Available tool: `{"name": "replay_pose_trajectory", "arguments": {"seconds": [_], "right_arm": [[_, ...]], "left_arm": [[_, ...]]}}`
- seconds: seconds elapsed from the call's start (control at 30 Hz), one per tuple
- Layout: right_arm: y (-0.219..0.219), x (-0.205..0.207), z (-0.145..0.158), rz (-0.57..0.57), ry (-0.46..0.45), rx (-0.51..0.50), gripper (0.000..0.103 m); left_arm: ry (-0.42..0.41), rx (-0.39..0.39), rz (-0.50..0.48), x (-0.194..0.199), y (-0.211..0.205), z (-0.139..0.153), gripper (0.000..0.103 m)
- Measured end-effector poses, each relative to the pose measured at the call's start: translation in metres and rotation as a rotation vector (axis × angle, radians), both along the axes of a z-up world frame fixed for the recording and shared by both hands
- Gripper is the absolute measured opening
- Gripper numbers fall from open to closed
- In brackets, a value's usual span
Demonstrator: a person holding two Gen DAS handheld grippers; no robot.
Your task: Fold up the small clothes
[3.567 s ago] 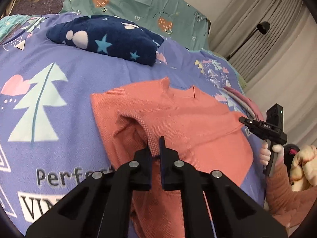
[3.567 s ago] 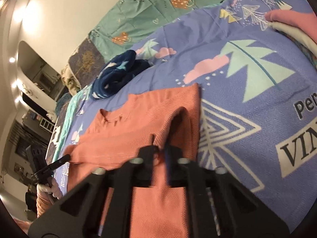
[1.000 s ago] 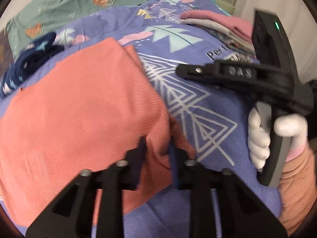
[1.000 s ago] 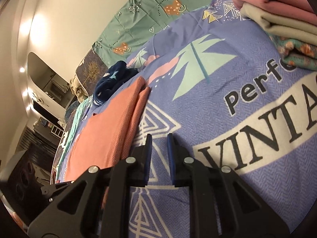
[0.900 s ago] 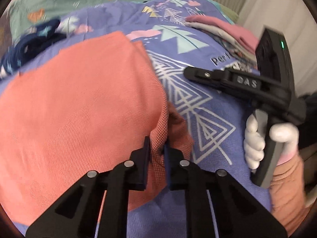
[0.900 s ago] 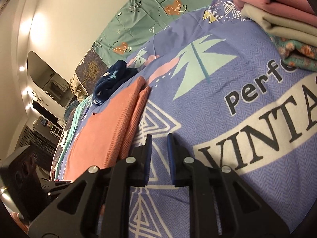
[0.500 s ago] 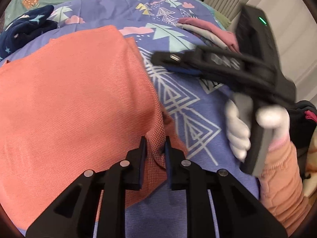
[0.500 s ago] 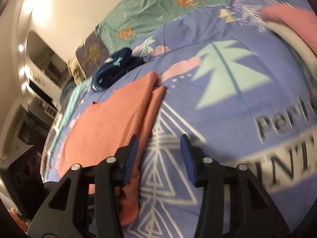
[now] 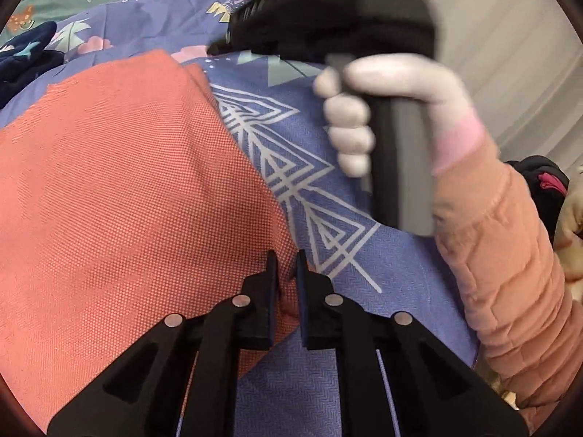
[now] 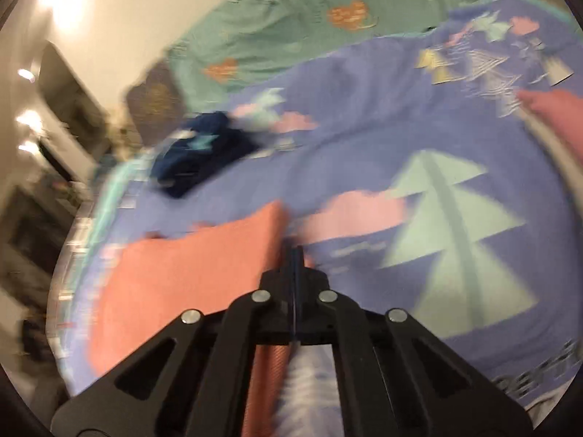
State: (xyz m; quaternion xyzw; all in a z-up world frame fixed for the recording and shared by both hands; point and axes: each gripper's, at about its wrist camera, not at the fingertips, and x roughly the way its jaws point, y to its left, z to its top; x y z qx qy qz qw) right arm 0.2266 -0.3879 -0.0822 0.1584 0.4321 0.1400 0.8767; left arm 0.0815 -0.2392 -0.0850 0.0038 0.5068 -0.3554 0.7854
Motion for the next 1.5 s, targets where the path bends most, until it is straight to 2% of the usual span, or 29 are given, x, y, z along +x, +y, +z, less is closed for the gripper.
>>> {"name": "replay_pose_trajectory", "arguments": {"seconds": [0.03,0.13,0.27,0.4,0.53,0.6,0.63,0.67,0.73,0.87,0.93,0.97,1.0,1.1,1.13,1.23,1.27,1.37,1.5], "right_arm": [[-0.007,0.003,-0.013,-0.016,0.043,0.021,0.0],[-0.026,-0.012,-0.019,-0.015,0.031,0.149,0.0],[-0.037,-0.057,-0.002,0.057,-0.023,0.174,0.004],[-0.044,-0.115,0.006,0.159,-0.041,0.19,0.004],[-0.03,-0.169,0.008,0.32,-0.03,0.187,0.006],[-0.014,-0.182,0.007,0.397,-0.025,0.176,0.013],[-0.003,-0.188,0.006,0.432,-0.032,0.147,0.021],[0.003,-0.19,0.005,0.444,-0.034,0.132,0.028],[0.01,-0.187,0.002,0.45,-0.017,0.129,0.03],[0.014,-0.17,-0.011,0.444,0.021,0.133,0.037],[0.016,-0.165,-0.016,0.462,0.042,0.167,0.036],[0.019,-0.164,-0.017,0.483,0.051,0.182,0.011],[0.02,-0.164,-0.016,0.494,0.048,0.189,0.003],[0.001,-0.175,-0.002,0.494,-0.036,0.219,0.002],[-0.009,-0.176,-0.005,0.473,-0.025,0.206,0.002],[-0.017,-0.177,-0.033,0.436,0.08,0.158,0.001],[-0.02,-0.184,-0.034,0.428,0.079,0.175,0.001],[-0.022,-0.189,-0.019,0.393,0.05,0.148,0.001],[-0.023,-0.195,0.008,0.372,-0.022,0.174,0.008]], "left_arm": [[0.0,-0.005,-0.002,0.0,0.0,0.0,0.009],[0.023,-0.038,0.001,0.002,0.006,-0.002,0.009],[0.071,-0.089,0.019,0.008,0.014,-0.001,0.009],[0.05,-0.132,0.033,0.014,0.028,0.018,0.011],[-0.06,-0.074,0.069,0.033,0.037,0.041,0.012],[-0.086,-0.03,0.082,0.056,0.035,0.042,0.012],[-0.099,0.012,0.098,0.068,0.032,0.039,0.012],[-0.097,0.036,0.098,0.077,0.031,0.036,0.012],[-0.072,0.071,0.093,0.095,0.024,0.025,0.012],[-0.062,0.08,0.064,0.114,0.013,0.016,0.015],[-0.066,0.082,0.052,0.118,0.007,0.016,0.016],[-0.063,0.085,0.049,0.119,0.005,0.016,0.016],[-0.06,0.087,0.047,0.119,0.005,0.017,0.016],[-0.067,0.086,0.032,0.119,0.002,0.016,0.016],[-0.072,0.085,0.029,0.12,0.001,0.014,0.017],[-0.081,0.073,0.017,0.123,-0.002,0.009,0.017],[-0.086,0.067,0.014,0.123,-0.004,0.009,0.018],[-0.098,0.077,0.01,0.122,-0.006,0.01,0.018],[-0.119,0.079,0.003,0.117,-0.004,0.013,0.02]]}}
